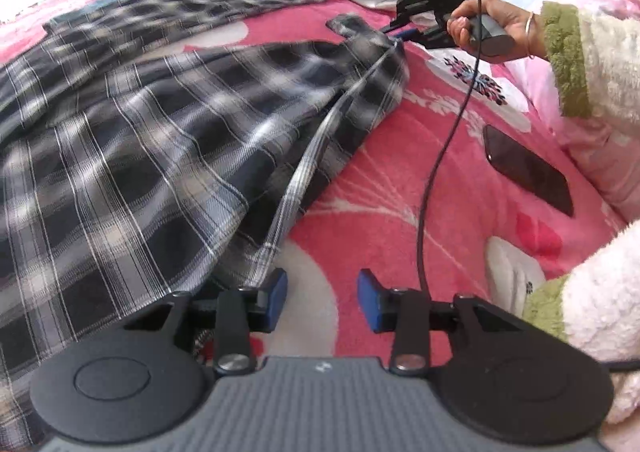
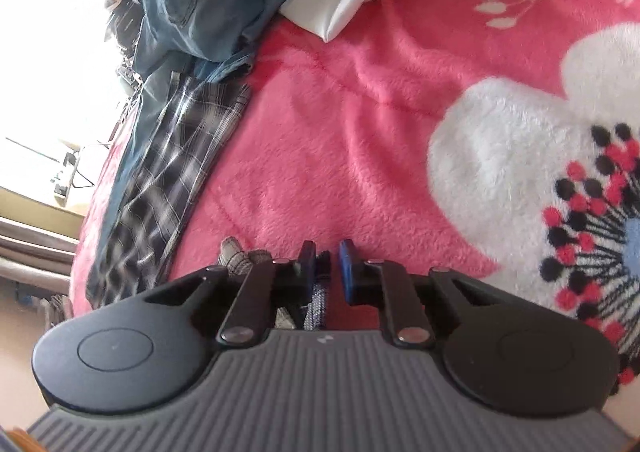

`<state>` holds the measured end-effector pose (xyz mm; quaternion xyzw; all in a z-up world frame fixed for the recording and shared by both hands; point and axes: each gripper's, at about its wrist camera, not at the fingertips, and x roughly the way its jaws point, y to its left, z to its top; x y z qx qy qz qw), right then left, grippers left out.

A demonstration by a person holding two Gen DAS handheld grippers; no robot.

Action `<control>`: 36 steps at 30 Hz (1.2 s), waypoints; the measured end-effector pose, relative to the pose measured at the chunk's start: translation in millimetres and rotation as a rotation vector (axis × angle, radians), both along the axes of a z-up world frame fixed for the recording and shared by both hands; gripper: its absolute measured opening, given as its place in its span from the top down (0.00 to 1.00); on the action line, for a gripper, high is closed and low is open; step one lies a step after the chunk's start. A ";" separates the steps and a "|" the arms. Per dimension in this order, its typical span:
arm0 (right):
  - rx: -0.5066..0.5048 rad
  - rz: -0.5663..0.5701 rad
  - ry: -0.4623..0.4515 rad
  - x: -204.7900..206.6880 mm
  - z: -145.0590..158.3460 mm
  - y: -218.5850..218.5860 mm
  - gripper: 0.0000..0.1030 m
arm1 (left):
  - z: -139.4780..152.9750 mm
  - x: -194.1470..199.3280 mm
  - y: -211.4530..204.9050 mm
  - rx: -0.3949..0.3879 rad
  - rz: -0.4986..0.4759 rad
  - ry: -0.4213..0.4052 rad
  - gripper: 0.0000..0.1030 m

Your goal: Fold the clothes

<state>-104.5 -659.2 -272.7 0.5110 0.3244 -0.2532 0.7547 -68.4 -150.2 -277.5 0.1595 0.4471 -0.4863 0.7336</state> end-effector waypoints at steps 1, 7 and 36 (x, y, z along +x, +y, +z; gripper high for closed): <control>0.021 -0.005 -0.010 -1.0 -0.5 -1.3 0.86 | 2.9 -1.1 0.0 -0.003 0.004 -0.017 0.63; 0.054 0.024 -0.012 2.3 -3.9 0.4 0.86 | 15.9 -7.8 0.9 -0.004 -0.003 -0.107 0.63; -0.198 -0.247 0.040 -157.8 46.9 33.8 0.97 | 3.8 -19.3 -1.3 0.010 -0.058 -0.281 0.99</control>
